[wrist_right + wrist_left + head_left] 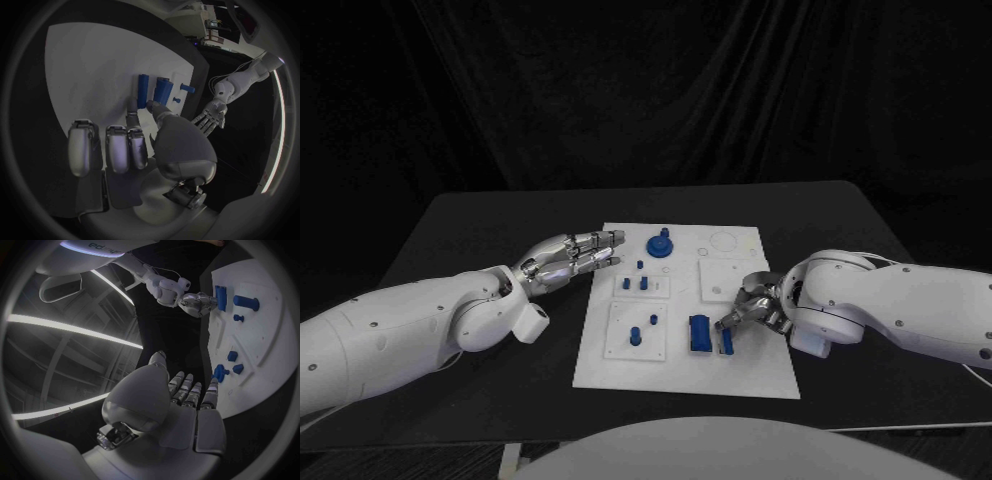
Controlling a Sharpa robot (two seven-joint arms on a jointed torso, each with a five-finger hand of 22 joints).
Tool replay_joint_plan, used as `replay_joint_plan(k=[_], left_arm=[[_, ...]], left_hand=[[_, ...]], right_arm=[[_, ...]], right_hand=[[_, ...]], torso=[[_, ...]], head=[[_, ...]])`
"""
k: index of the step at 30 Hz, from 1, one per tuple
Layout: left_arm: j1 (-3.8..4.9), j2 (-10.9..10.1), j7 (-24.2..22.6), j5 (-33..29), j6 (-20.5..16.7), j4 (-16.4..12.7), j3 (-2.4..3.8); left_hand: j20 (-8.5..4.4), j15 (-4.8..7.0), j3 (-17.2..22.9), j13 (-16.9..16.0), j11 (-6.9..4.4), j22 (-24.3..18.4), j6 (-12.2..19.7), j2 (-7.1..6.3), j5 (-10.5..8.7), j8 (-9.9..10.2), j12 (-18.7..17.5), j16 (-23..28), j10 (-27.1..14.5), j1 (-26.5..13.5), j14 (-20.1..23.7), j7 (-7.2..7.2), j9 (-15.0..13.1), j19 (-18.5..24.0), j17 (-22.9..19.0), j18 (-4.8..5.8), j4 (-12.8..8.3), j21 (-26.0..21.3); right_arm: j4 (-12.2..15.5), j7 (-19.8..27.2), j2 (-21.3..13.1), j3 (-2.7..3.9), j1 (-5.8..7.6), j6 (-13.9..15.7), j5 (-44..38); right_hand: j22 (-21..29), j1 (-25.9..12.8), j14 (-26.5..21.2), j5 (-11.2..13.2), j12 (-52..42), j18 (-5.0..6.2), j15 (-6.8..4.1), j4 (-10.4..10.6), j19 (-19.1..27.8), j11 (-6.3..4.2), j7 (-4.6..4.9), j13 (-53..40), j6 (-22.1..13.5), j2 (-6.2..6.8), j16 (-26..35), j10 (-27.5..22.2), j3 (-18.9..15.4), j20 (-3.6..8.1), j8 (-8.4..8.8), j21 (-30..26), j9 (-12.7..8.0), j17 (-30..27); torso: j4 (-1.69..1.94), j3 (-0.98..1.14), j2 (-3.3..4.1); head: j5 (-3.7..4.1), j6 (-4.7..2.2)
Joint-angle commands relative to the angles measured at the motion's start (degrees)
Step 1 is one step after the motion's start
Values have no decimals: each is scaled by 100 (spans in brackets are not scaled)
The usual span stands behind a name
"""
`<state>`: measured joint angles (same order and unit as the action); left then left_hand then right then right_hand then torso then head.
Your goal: Assemble the parts on the task board
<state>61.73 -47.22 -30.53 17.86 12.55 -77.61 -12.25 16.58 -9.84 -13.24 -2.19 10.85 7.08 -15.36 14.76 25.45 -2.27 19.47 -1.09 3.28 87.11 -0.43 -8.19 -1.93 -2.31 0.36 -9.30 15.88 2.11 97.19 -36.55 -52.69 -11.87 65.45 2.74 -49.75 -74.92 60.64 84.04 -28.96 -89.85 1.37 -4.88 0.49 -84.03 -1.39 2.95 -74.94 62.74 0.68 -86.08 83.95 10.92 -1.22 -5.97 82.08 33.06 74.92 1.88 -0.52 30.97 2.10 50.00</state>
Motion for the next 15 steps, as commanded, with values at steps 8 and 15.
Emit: replay_joint_plan(k=[8,15], left_arm=[[-18,16,-12,-47,96,9,6],[-31,17,12,-47,109,19,6]], left_hand=[[30,-34,56,-8,12,8,14,-7,42,-7,11,-31,53,64,3,-348,-2,-22,6,75,-21,28],[30,-39,70,-8,18,8,14,-10,63,-6,8,-30,55,87,4,-349,-3,-23,5,81,-38,28]], right_arm=[[30,-65,-25,-1,-19,142,-11],[50,-52,-45,-1,-20,158,-7]], right_hand=[[-1223,-175,399,384,-15,73,-3,118,-253,6,9,-1506,-40,5,39,605,-43,-22,20,-61,-21,497],[-1225,-185,398,863,-15,73,1,131,-257,11,14,-1506,-44,54,45,605,-110,-26,11,-65,-38,485]], torso=[[0,2,3],[0,4,3]], head=[[0,0],[-1,0]])
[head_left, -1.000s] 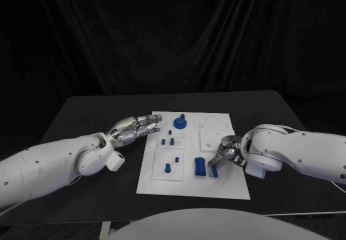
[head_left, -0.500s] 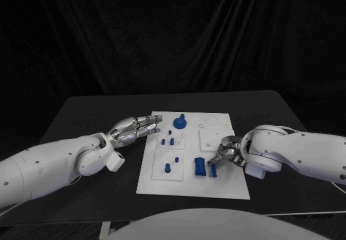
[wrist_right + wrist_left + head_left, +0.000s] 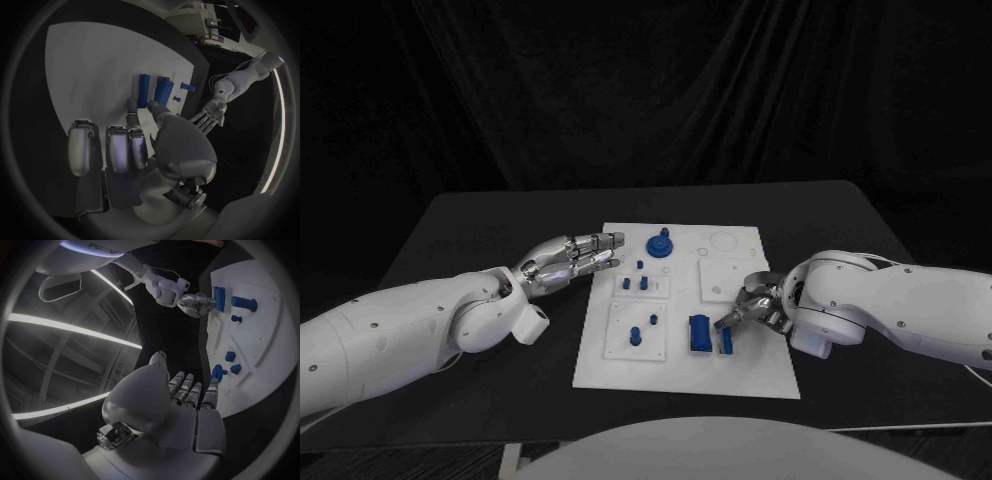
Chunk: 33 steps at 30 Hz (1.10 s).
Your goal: Assemble the parts on the task board
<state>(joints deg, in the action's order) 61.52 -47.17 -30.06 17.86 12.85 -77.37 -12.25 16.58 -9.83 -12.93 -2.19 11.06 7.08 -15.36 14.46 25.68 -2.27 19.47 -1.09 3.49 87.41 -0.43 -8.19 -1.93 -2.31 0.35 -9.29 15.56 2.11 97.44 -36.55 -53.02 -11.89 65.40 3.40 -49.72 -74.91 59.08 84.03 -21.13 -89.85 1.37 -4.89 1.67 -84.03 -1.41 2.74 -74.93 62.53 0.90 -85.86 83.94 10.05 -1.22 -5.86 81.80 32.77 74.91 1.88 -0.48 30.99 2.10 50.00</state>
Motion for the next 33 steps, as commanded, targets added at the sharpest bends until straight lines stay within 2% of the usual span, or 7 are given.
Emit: replay_joint_plan(k=[1,6,13,15,22,32,33], left_arm=[[-12,12,-32,-47,80,-4,6],[-22,13,-11,-47,92,0,6],[-32,13,12,-47,103,2,6],[-34,13,17,-47,106,3,6],[-41,14,27,-47,114,5,6],[-45,-3,-6,-47,98,-4,6],[-46,-5,-23,-47,91,-6,6]], left_hand=[[30,-40,39,-8,-3,8,14,20,40,-7,8,-30,34,57,4,-349,-3,-23,5,80,-7,29],[30,-42,52,-8,-1,8,14,17,66,-7,4,-30,36,76,4,-351,-3,-24,6,86,-22,29],[30,-42,59,-9,0,9,13,15,80,-7,4,-30,37,86,4,-352,-4,-25,6,90,-29,30],[30,-43,64,-8,1,9,16,14,90,-6,1,-31,38,92,4,-353,-3,-25,6,92,-35,30],[30,-43,74,-9,2,8,16,13,110,-6,-2,-32,39,105,4,-354,-4,-26,6,97,-45,31],[29,-45,85,-10,3,10,7,5,138,-8,4,-37,44,122,3,-355,-5,-28,7,103,-61,32],[29,-45,85,-10,3,10,7,5,138,-8,4,-37,44,122,3,-355,-5,-28,7,103,-61,32]], right_arm=[[28,-50,-16,1,-15,95,-10],[45,-41,-39,1,-15,116,-8],[68,-32,-65,1,-15,130,-8],[74,-29,-77,2,-15,146,-7],[100,-20,-135,2,-14,198,-7],[383,226,-474,4,0,711,-6],[445,347,-537,4,9,807,-9]], right_hand=[[-1225,-28,399,102,-15,73,2,13,-257,14,36,-1507,-23,34,22,606,-27,-26,-1,-40,-10,487],[-1226,-46,401,244,-15,73,4,37,-258,17,39,-1507,-16,42,19,606,-68,-28,-9,-42,-15,493],[-1228,-152,401,679,-15,72,11,154,-263,23,46,-1507,-6,65,19,606,-216,-33,-29,-45,-24,490],[-1228,-247,402,1013,-15,73,10,266,-265,21,41,-1507,5,73,17,606,-334,-34,-48,-47,-22,491],[-1229,-491,401,1785,-15,73,5,609,-269,15,35,-1507,6,55,18,606,-643,-29,-94,-55,-7,483],[-1235,-659,409,1745,-15,69,1,959,-278,12,32,-1507,-14,48,-1,606,-1023,-24,-127,-43,9,520],[-1243,-570,419,1565,-15,64,-1,969,-288,10,29,-1507,-17,10,-20,606,-1059,-22,-137,-21,14,557]], torso=[[-2,-1,0],[-5,-2,1],[-3,0,0],[-2,0,0],[-1,-1,-1],[-3,0,0],[-3,0,-1]], head=[[-3,0],[-6,0],[-6,0],[-7,0],[-15,0],[-37,0],[-38,0]])
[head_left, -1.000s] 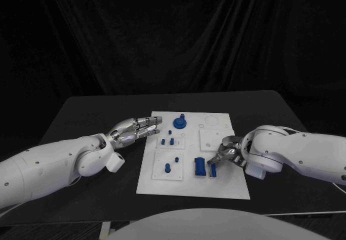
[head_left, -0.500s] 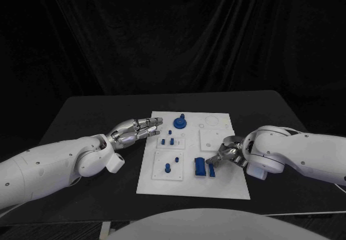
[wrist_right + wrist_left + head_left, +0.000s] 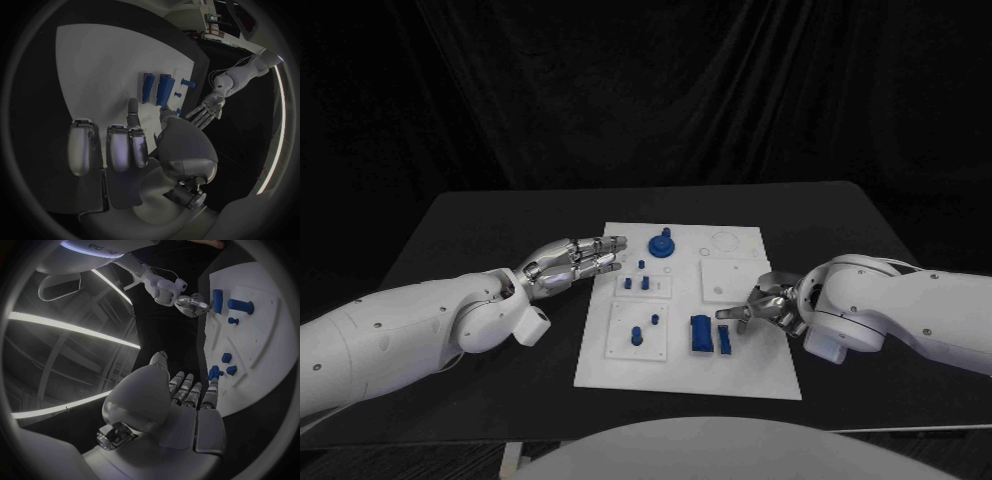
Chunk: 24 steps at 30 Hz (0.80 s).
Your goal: Assemble the parts on the task board
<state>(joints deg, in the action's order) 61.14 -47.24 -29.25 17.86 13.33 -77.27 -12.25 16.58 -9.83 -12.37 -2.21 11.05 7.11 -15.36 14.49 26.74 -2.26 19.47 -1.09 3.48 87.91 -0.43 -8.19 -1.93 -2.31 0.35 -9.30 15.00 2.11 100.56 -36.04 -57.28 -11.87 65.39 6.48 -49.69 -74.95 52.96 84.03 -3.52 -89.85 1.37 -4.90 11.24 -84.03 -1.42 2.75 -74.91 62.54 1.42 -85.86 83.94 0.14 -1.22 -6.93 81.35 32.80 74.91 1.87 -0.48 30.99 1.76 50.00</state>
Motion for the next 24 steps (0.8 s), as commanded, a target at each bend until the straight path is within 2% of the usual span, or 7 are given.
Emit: replay_joint_plan(k=[1,4,9,12,17,22,24], left_arm=[[-8,-1,-120,-48,37,-17,6],[-8,-8,-165,-48,14,-25,6],[-8,-21,-239,-48,-35,-40,6],[-8,-31,-279,-48,-61,-50,6],[-8,-43,-339,-48,-88,-56,6],[-9,-59,-364,-48,-99,-59,6],[-9,-64,-367,-48,-101,-60,6]], left_hand=[[29,-46,34,-9,4,10,-1,-2,42,-10,12,-40,49,78,1,-356,-6,-29,8,106,-12,33],[29,-49,48,-14,6,28,-21,-12,59,-16,45,-70,74,98,-11,-357,-10,-39,17,111,-32,42],[29,-54,64,-21,10,57,-63,-26,98,-27,105,-100,120,118,-27,-367,-15,-59,25,118,-56,57],[29,-55,69,-26,11,76,-79,-32,113,-32,138,-108,142,124,-31,-375,-16,-70,27,120,-64,66],[28,-61,91,-32,17,118,-136,-41,154,-46,197,-137,193,146,-47,-390,-22,-101,34,125,-93,90],[28,-64,103,-37,21,127,-162,-45,174,-53,232,-148,219,158,-54,-399,-25,-110,37,128,-107,97],[28,-65,106,-38,22,130,-176,-46,180,-57,239,-151,226,161,-56,-401,-26,-113,38,129,-112,99]], right_arm=[[187,408,-163,2,16,584,-20],[344,855,-313,2,29,854,-78],[633,1804,-589,1,37,1349,-699],[748,2263,-709,-1,21,1631,-1351],[820,2861,-836,-4,-154,2112,-2381],[759,3114,-846,-4,-421,2327,-3299],[732,3133,-831,-5,-508,2323,-3536]], right_hand=[[-1243,97,419,-291,-15,62,0,10,-293,11,30,-1509,-25,-59,-22,606,-92,-21,-33,38,12,560],[-1291,691,450,-1481,-15,27,0,-270,-349,21,43,-1509,-135,-117,-97,606,-14,-13,1,190,0,715],[-1350,1644,477,-2517,-15,-19,20,-856,-417,43,78,-1509,-342,-180,-163,606,330,-28,97,381,-55,855],[-1389,1928,490,-2459,-15,-49,56,-1063,-460,83,120,-1509,-390,-133,-198,606,380,-56,81,506,-76,932],[-1448,2255,513,-1993,-15,-93,41,-1251,-526,52,64,-1509,-265,-102,-258,606,345,-67,-141,691,-95,1080],[-1476,2323,535,-1409,-15,-115,-41,-1118,-559,-42,-77,-1509,-46,-56,-307,606,82,0,-763,780,166,1205],[-1475,2381,535,-1378,-15,-113,-91,-958,-556,-103,-141,-1509,-194,-47,-309,606,-52,55,-1225,778,505,1209]], torso=[[-2,-1,0],[-1,0,0],[0,0,0],[3,2,-2],[7,0,-3],[2,0,0],[-4,0,1]], head=[[-10,0],[-17,0],[-20,0],[-21,0],[0,0],[19,0],[12,0]])
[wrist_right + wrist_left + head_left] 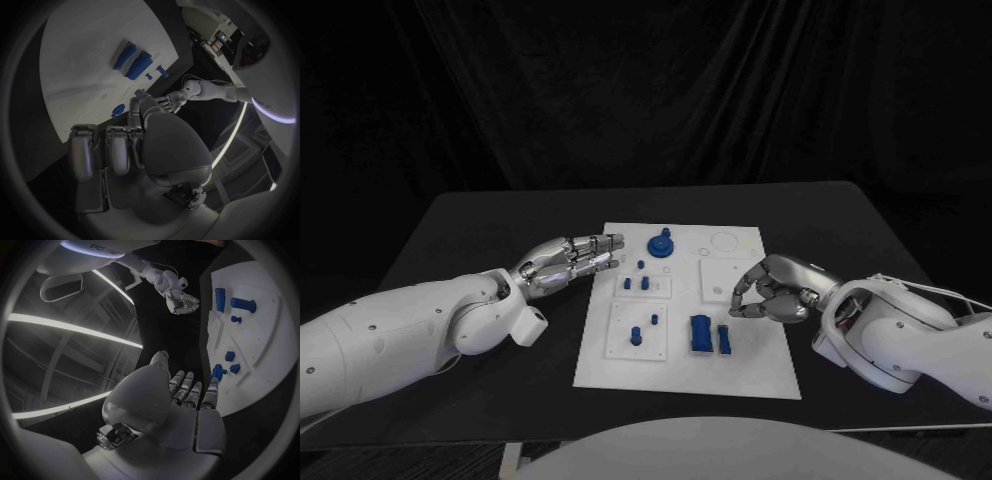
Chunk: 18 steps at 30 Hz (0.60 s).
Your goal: Assemble the parts on the task board
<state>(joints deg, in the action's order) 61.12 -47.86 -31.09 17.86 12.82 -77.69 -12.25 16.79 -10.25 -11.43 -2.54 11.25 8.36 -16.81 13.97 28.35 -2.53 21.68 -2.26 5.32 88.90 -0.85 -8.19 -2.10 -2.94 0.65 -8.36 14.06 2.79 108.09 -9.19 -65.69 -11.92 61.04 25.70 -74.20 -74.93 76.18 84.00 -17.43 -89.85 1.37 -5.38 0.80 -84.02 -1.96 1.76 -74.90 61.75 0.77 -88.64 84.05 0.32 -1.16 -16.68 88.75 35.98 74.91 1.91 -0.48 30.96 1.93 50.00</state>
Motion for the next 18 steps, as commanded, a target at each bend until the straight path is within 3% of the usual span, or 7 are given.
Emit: replay_joint_plan(k=[1,2,7,8,11,15,18], left_arm=[[-7,-4,-185,-48,-50,-20,6],[-7,-8,-190,-48,-51,-21,6],[-8,-10,-198,-48,-46,-22,6],[-8,-10,-199,-48,-45,-22,6],[-9,-12,-201,-48,-46,-24,6],[-10,-16,-199,-48,-48,-25,6],[-11,-16,-192,-48,-44,-24,6]], left_hand=[[7,-26,17,-7,6,8,-45,6,30,-34,35,-39,56,67,-17,-407,-11,-53,9,38,-24,33],[7,-26,17,-7,6,8,-45,6,30,-34,35,-39,56,67,-17,-407,-11,-53,9,38,-24,33],[7,-33,26,-11,13,13,-58,5,40,-38,61,-47,78,75,-23,-410,-12,-58,11,41,-35,37],[7,-37,31,-12,16,8,-58,7,45,-38,68,-49,85,79,-24,-411,-12,-57,11,43,-38,36],[7,-37,31,-12,16,8,-58,7,45,-38,68,-49,85,79,-24,-411,-12,-57,11,43,-38,36],[7,-37,31,-12,16,8,-58,7,45,-38,68,-49,85,79,-24,-411,-12,-57,11,43,-38,36],[7,-37,31,-12,16,8,-58,7,45,-38,68,-49,85,79,-24,-411,-12,-57,11,43,-38,36]], right_arm=[[-40,443,24,1,-119,383,-1216],[-64,437,44,1,-164,359,-1353],[-145,362,115,0,-285,297,-1620],[-166,348,132,0,-302,283,-1649],[-211,309,167,0,-340,233,-1694],[-260,246,206,-1,-390,148,-1726],[-285,205,229,-1,-418,96,-1737]], right_hand=[[-1475,54,538,25,-15,-112,-48,138,-555,-60,-54,-1510,-138,50,-33,595,-123,51,-396,33,293,1212],[-1474,80,536,34,-15,-111,-63,254,-553,-53,-71,-1510,-312,63,-30,595,-193,70,-646,30,501,1203],[-1472,132,538,109,-15,-110,-73,577,-550,-98,-95,-1510,-575,139,-32,595,-351,79,-1271,27,994,1209],[-1473,180,537,149,-15,-111,-87,687,-551,-114,-112,-1510,-694,163,-31,595,-385,85,-1539,30,1237,1206],[-1471,248,537,288,-15,-109,-98,877,-548,-126,-134,-1510,-877,216,-30,595,-431,97,-1878,24,1558,1206],[-1469,297,537,527,-15,-108,-106,1092,-545,-137,-137,-1510,-969,285,-30,595,-458,105,-2104,20,1758,1207],[-1469,289,538,1045,-15,-108,-118,1470,-545,-154,-156,-1510,-993,477,-32,595,-451,114,-2351,20,1962,1213]], torso=[[-11,1,4],[-13,2,6],[-9,1,11],[-8,1,10],[-9,1,5],[-7,0,-1],[-4,-2,0]], head=[[-7,0],[-8,0],[20,0],[33,0],[11,0],[6,0],[13,0]])
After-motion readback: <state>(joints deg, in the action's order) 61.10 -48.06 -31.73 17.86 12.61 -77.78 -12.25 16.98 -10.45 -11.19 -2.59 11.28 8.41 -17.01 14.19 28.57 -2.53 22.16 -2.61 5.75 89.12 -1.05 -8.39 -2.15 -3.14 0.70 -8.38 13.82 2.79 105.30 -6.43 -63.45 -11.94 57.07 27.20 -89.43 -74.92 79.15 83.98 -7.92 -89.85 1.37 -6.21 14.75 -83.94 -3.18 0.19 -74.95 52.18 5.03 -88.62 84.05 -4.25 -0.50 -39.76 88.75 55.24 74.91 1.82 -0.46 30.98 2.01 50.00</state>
